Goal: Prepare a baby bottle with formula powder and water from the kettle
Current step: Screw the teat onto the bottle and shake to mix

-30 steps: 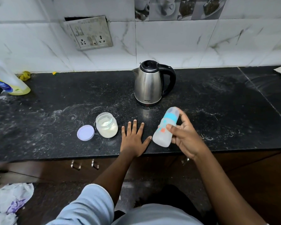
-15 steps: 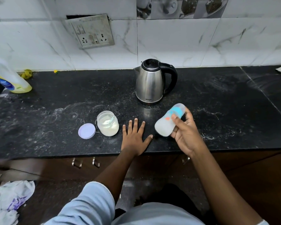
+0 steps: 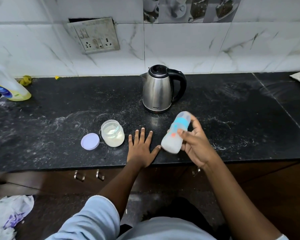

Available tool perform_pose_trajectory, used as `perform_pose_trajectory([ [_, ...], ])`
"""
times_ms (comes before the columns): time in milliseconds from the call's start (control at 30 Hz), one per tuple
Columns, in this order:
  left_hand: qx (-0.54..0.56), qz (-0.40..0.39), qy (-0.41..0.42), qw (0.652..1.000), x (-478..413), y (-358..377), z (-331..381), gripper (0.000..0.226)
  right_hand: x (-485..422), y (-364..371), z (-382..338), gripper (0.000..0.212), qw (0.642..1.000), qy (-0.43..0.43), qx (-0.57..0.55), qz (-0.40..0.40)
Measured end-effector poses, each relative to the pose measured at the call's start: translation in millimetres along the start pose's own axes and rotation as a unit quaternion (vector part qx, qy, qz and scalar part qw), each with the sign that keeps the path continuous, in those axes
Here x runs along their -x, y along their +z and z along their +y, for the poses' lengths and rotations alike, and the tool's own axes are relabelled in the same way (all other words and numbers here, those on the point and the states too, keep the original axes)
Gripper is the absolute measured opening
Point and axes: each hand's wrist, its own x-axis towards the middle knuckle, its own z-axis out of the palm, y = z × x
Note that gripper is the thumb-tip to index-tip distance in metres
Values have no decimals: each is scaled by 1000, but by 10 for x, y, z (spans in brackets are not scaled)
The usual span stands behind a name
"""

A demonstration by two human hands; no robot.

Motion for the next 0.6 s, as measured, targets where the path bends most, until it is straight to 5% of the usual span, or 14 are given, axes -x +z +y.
perform_pose_trajectory([
  [100,13,8,-5,1000,-2,15,7,89,-34,1,-22,67,998,-20,-39,52],
  [233,-3,4,-2,1000,2,11,-2,94,0,-54,-12,84,999,18,32,-17],
  [333,11,14,-5,1000,4,21,12,89,-40,-33,5,77,997,-10,-29,65],
  [500,4,2,-2,1000,-3,-4,-1,97,6,-131,-40,81,984,69,118,-117],
  [600,-2,0,-2,1000,-2,-5,11,93,-63,-105,-52,82,993,42,85,-69],
])
